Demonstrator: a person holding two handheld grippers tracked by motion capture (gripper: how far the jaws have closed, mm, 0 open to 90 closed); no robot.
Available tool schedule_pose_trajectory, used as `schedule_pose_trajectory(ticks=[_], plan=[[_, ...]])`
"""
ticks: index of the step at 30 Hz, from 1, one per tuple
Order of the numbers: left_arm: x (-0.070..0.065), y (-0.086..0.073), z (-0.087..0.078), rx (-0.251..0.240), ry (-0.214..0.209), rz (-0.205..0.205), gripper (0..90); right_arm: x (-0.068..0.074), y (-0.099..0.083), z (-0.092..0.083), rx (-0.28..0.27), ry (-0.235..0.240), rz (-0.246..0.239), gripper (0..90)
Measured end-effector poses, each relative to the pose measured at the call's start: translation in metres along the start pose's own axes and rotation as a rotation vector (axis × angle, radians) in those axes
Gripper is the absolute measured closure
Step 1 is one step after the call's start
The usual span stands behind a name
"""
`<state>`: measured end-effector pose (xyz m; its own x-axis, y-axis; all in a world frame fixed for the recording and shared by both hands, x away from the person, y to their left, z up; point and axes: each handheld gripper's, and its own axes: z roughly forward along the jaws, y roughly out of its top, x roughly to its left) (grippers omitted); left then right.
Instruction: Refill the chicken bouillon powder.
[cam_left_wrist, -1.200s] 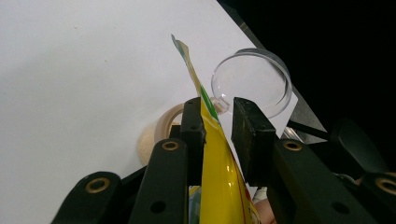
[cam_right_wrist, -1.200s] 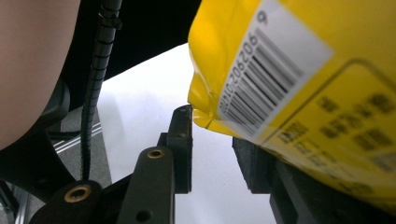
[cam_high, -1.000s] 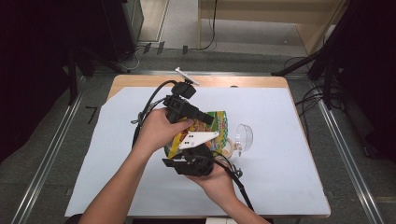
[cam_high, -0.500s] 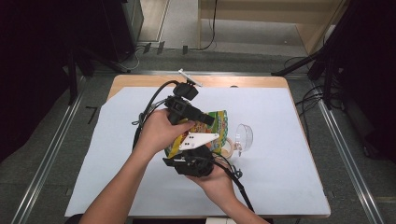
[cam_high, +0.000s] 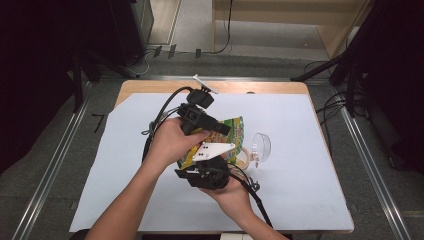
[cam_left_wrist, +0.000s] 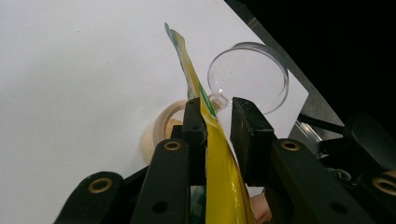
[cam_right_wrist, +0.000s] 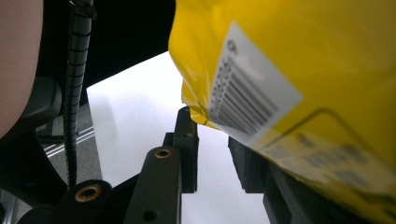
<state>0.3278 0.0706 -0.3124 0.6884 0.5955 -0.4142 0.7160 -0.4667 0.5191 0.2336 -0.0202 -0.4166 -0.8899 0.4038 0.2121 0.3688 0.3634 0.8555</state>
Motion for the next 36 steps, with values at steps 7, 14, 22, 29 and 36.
schedule_pose_trajectory(ticks=[7,14,22,29,36], plan=[[-0.0005,-0.0002,0.0000,0.011,-0.009,-0.003,76.9,-0.0006,-0.0011,0.0006,0.007,-0.005,-0.001,74.4],[-0.0019,-0.0005,0.0009,0.019,-0.004,-0.001,76.8,-0.0008,-0.0026,0.0013,0.005,-0.004,-0.003,73.8],[-0.0029,-0.0008,0.0021,0.021,-0.003,0.000,76.6,-0.0015,-0.0042,0.0017,0.000,-0.010,-0.012,73.9],[-0.0028,-0.0007,0.0026,0.022,-0.003,0.002,76.5,-0.0021,-0.0048,0.0016,0.004,-0.009,-0.008,73.9],[-0.0032,-0.0011,0.0043,0.031,-0.009,0.000,76.5,-0.0013,-0.0063,0.0017,0.003,-0.010,-0.005,73.1]])
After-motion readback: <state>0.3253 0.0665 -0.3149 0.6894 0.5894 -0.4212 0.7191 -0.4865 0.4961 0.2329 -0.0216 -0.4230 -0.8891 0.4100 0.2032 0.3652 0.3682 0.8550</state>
